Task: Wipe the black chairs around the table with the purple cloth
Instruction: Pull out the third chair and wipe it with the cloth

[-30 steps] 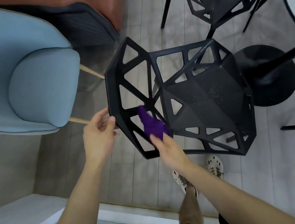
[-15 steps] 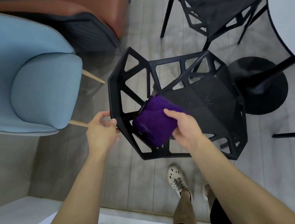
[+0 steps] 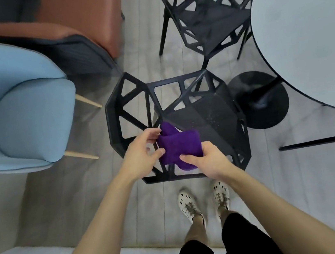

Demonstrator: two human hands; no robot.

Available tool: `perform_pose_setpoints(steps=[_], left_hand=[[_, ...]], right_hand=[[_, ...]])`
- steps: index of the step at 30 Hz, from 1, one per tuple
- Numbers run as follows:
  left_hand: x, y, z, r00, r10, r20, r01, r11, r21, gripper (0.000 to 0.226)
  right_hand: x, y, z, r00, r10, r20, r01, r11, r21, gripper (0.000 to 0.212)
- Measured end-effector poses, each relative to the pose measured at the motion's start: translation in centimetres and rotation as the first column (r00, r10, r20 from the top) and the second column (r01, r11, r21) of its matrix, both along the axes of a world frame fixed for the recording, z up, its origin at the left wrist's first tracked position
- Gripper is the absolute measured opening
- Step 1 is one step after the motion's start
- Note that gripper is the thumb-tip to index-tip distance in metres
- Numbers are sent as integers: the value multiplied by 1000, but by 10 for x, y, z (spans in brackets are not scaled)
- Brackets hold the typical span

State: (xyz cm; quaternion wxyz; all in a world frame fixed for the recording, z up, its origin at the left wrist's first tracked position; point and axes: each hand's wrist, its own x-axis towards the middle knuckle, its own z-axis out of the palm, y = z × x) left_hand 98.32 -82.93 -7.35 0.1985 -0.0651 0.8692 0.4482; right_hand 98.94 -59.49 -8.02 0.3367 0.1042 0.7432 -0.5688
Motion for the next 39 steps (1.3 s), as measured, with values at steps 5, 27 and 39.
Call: perform_pose_setpoints(steps=[5, 27, 39], left_hand=[[-3, 2, 11, 990, -128, -62, 110, 967, -231, 23], [-18, 51, 84, 972, -235, 3, 233, 960, -156, 31], [-34, 30, 82, 922, -384, 40, 381, 890, -250, 38]], right_hand=[[-2, 18, 21, 984, 133, -115, -127, 990, 58, 25], [-59, 57, 80, 745, 665, -54, -614, 715, 333, 92], [-59, -25, 29, 642, 762, -85, -688, 621, 377, 31]])
